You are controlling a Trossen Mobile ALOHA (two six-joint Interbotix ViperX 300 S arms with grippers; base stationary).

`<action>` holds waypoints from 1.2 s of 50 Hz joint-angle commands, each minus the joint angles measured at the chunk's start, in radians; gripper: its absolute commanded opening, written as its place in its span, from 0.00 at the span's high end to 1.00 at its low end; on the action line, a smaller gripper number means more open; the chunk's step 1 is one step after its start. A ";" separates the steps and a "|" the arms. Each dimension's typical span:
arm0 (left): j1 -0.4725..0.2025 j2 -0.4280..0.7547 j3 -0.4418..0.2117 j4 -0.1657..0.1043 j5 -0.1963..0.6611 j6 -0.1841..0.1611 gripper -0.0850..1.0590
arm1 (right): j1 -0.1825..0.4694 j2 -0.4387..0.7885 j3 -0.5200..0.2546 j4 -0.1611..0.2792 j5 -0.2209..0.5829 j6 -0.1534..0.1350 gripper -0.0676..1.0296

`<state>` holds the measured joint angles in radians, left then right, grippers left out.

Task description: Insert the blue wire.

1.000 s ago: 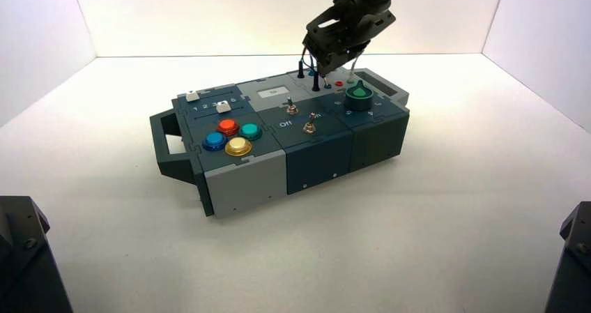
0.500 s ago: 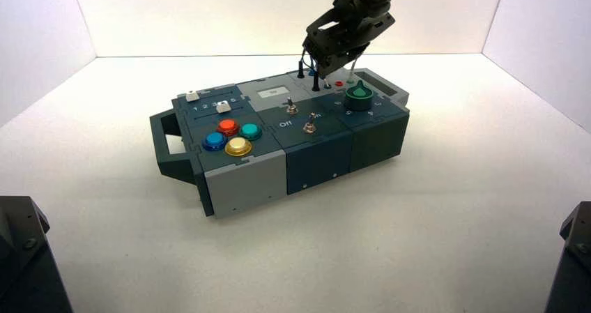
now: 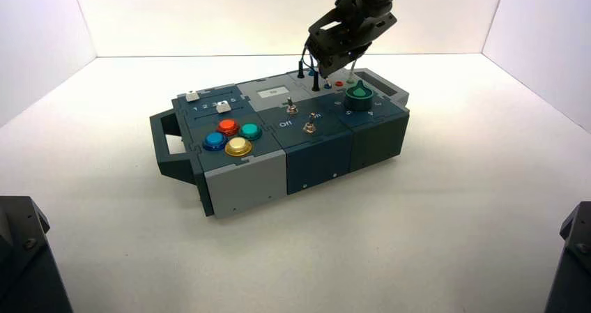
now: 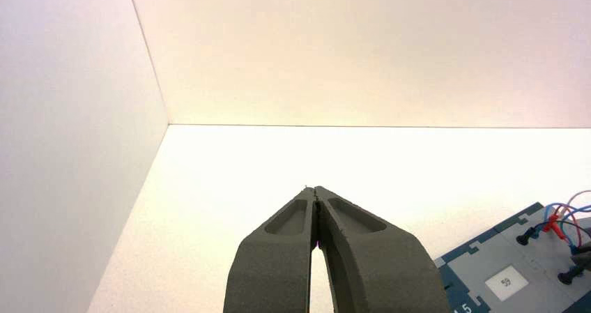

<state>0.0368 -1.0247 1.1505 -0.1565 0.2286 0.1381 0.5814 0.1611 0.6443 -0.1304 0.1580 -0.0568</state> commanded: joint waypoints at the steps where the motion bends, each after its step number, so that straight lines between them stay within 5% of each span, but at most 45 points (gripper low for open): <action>1: 0.012 0.011 -0.015 0.002 -0.012 0.003 0.95 | -0.005 -0.025 -0.017 -0.002 -0.008 0.002 0.96; 60: 0.012 0.014 -0.018 0.003 -0.012 0.005 0.95 | -0.003 -0.037 -0.031 0.009 -0.006 0.002 0.96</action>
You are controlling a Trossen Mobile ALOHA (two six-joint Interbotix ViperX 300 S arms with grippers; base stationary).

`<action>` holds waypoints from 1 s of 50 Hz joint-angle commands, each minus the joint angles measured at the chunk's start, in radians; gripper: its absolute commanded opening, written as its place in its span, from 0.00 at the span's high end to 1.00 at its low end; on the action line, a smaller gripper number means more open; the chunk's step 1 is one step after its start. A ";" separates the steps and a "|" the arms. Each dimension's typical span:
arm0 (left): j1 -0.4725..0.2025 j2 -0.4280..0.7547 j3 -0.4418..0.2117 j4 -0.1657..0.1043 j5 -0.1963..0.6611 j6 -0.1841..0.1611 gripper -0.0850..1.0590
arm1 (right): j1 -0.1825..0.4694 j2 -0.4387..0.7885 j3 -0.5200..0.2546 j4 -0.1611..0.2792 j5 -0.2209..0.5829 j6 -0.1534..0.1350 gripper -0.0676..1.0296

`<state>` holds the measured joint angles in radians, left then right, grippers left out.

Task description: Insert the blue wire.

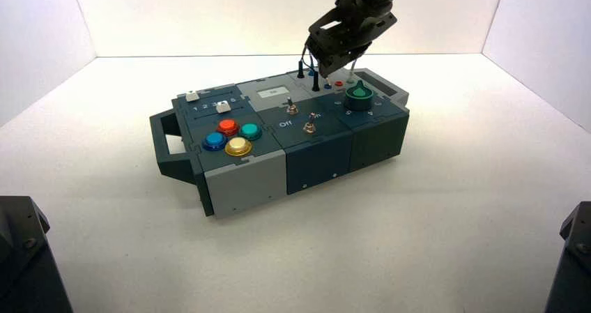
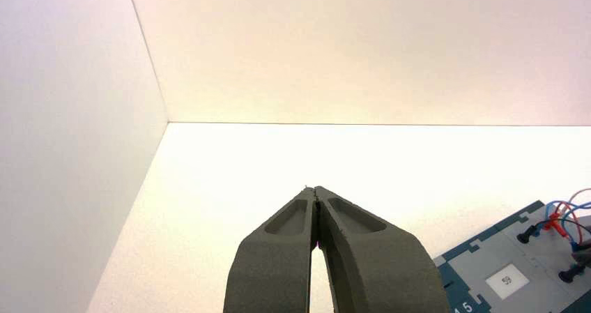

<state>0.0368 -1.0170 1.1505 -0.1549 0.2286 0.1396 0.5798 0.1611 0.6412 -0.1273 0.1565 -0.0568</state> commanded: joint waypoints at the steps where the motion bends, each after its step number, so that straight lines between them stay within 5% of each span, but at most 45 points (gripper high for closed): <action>1: 0.012 0.006 -0.018 0.002 -0.014 0.002 0.95 | -0.002 -0.035 -0.028 0.006 -0.005 0.002 0.96; 50: 0.012 0.006 -0.018 0.003 -0.012 0.002 0.95 | 0.002 -0.009 -0.020 0.014 -0.020 0.014 0.96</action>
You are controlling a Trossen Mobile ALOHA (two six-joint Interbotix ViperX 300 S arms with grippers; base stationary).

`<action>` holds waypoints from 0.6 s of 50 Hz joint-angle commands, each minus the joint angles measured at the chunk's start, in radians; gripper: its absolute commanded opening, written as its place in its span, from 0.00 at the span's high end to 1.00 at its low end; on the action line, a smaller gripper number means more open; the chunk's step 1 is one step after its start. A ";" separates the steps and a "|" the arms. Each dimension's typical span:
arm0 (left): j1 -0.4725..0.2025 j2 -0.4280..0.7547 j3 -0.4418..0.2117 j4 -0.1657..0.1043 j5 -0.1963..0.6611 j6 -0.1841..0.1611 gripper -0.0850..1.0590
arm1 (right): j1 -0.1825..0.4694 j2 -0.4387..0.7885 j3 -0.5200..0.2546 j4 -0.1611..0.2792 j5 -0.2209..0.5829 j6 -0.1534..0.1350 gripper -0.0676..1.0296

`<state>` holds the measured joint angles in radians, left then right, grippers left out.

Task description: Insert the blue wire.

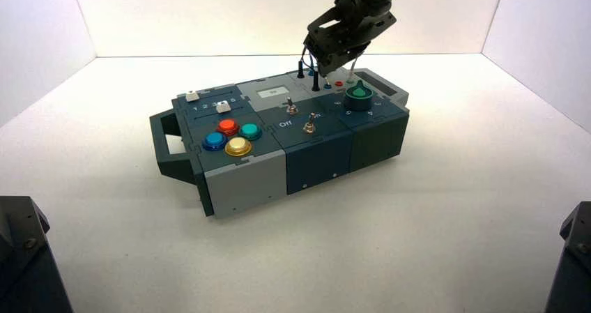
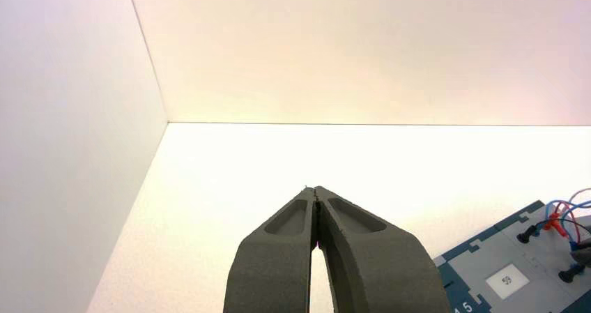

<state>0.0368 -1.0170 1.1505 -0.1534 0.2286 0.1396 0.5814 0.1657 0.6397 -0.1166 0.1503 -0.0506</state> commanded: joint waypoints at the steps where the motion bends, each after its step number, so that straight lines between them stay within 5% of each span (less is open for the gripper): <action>1: 0.012 0.006 -0.018 0.002 -0.012 0.003 0.95 | 0.000 -0.014 -0.018 0.003 -0.015 0.008 0.96; 30: 0.012 0.006 -0.020 0.002 -0.012 0.003 0.95 | 0.000 -0.008 0.002 0.003 -0.040 0.017 0.96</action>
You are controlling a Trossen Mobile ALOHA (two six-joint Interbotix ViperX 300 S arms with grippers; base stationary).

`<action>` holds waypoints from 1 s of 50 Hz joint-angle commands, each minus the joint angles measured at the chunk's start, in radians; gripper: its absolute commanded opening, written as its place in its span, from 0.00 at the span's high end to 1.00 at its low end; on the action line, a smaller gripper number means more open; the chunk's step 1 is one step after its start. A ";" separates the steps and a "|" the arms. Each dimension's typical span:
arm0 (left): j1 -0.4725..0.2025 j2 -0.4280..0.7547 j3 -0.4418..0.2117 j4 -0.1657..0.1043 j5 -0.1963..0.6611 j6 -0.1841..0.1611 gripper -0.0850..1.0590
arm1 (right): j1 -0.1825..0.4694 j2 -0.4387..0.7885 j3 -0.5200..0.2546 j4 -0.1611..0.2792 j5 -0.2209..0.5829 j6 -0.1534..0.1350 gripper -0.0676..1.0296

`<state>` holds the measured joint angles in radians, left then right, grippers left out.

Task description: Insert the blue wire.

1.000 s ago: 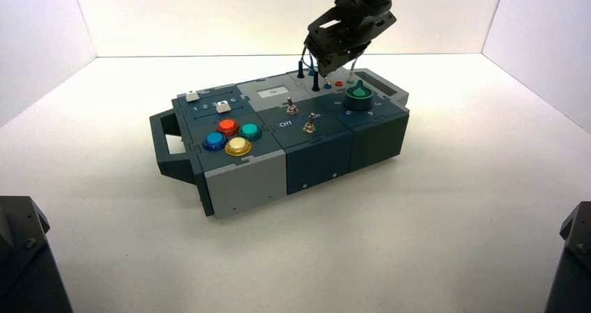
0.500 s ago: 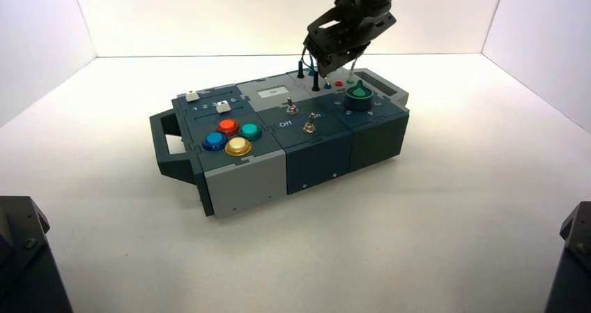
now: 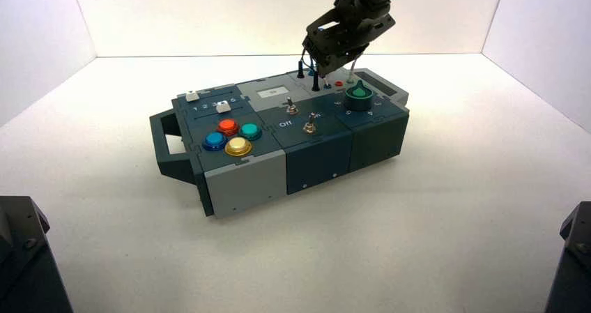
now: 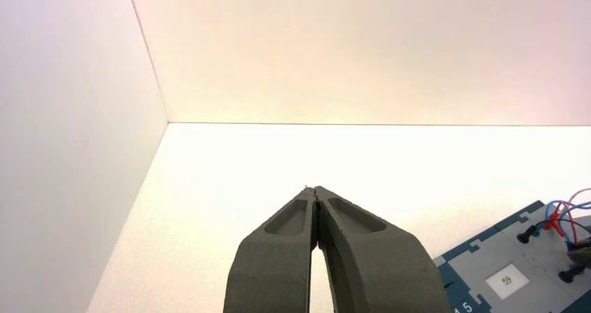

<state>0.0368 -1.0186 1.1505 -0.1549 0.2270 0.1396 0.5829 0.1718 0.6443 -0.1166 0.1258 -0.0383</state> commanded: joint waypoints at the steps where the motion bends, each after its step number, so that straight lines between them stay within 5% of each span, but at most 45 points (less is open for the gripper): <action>1: 0.012 0.008 -0.018 0.003 -0.011 0.003 0.95 | -0.002 -0.012 -0.002 0.003 -0.015 0.005 0.96; 50: 0.012 0.008 -0.018 0.003 -0.015 0.003 0.95 | -0.002 -0.035 0.043 0.002 -0.032 0.005 0.96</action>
<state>0.0368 -1.0186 1.1505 -0.1534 0.2255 0.1411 0.5814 0.1595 0.6857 -0.1150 0.0890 -0.0368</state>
